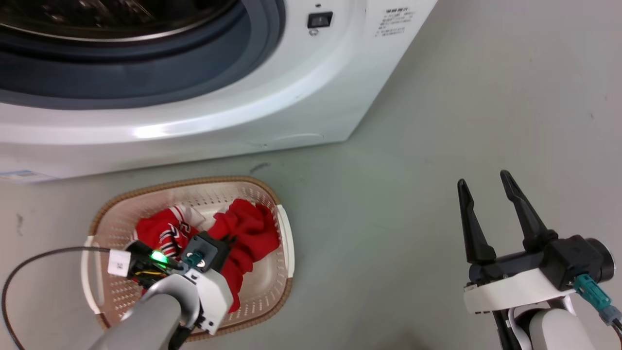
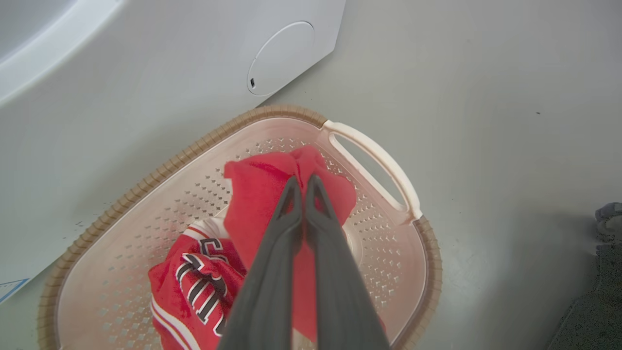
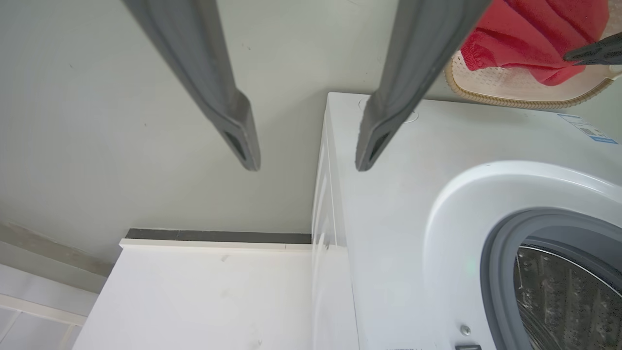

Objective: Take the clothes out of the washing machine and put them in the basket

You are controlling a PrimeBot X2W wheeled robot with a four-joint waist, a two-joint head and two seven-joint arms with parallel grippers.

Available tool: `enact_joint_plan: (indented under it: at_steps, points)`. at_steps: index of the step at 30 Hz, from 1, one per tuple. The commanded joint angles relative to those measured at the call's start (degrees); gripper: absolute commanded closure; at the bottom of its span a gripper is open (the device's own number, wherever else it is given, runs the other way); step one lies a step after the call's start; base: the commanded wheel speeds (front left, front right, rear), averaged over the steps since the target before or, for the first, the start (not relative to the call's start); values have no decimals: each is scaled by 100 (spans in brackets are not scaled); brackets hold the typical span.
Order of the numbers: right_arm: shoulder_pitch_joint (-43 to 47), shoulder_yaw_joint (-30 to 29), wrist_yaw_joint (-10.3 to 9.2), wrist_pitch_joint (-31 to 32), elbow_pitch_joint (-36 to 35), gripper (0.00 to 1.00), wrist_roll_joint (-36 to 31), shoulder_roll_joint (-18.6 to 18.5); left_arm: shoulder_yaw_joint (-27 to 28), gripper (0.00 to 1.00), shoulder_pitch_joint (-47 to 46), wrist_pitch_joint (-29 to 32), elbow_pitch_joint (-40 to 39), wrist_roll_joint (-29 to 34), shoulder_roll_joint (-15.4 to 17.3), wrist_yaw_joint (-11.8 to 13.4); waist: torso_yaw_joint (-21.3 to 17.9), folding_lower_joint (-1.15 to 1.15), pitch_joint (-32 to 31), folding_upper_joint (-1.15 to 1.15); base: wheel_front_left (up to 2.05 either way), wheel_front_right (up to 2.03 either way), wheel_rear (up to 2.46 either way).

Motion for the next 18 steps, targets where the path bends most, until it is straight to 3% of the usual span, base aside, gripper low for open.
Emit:
enact_joint_plan:
  at_steps: [1,10,18]
  points:
    - [-125,25,-6,-10,-43,0,30,4,-6,100,-154,-27,227,36,-14,-48,-210,-1,366,0,0,0,0]
    - [-298,43,-6,-9,-162,0,140,2,-128,100,-810,-137,1636,234,24,-80,-503,-1,1073,0,0,0,0]
    - [-332,14,-6,-10,-315,0,245,4,-281,100,-1173,-283,2361,407,9,-147,-625,-1,1501,0,0,0,0]
